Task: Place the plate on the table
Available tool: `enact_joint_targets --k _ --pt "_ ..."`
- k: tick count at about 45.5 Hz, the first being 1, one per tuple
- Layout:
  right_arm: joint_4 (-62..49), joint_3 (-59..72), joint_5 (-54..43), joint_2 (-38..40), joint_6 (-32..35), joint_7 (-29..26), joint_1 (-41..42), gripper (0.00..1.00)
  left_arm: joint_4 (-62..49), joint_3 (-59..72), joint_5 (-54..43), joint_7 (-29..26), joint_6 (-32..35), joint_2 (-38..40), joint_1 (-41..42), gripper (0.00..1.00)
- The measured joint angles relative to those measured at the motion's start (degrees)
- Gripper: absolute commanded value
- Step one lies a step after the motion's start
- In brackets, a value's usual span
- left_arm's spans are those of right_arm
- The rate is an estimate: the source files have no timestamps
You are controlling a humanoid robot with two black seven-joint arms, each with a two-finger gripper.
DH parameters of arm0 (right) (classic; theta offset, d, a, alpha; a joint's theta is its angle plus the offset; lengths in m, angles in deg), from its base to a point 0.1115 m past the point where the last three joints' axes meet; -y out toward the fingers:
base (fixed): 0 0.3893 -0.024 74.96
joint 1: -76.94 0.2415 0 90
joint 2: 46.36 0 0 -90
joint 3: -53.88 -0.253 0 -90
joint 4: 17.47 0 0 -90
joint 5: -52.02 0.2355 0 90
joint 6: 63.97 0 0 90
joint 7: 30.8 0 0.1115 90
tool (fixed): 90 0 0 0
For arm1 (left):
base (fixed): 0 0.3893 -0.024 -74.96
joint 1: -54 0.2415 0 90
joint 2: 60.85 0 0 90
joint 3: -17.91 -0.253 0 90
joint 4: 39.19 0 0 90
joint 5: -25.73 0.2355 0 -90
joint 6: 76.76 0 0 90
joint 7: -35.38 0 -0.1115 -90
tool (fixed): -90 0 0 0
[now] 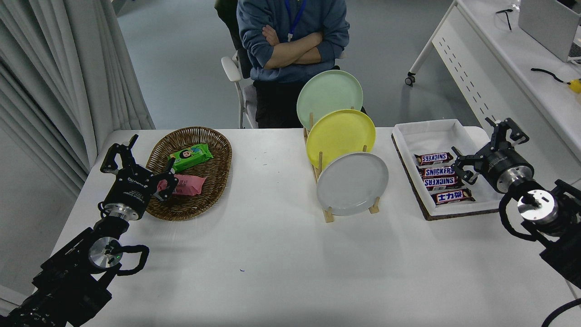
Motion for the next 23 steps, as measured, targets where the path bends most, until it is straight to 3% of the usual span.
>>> enact_joint_targets --k 23 --pt "2.28 25.78 3.17 4.69 -0.29 0.03 10.81 0.99 0.01 0.00 0.00 0.00 0.00 0.00 0.00 1.00"
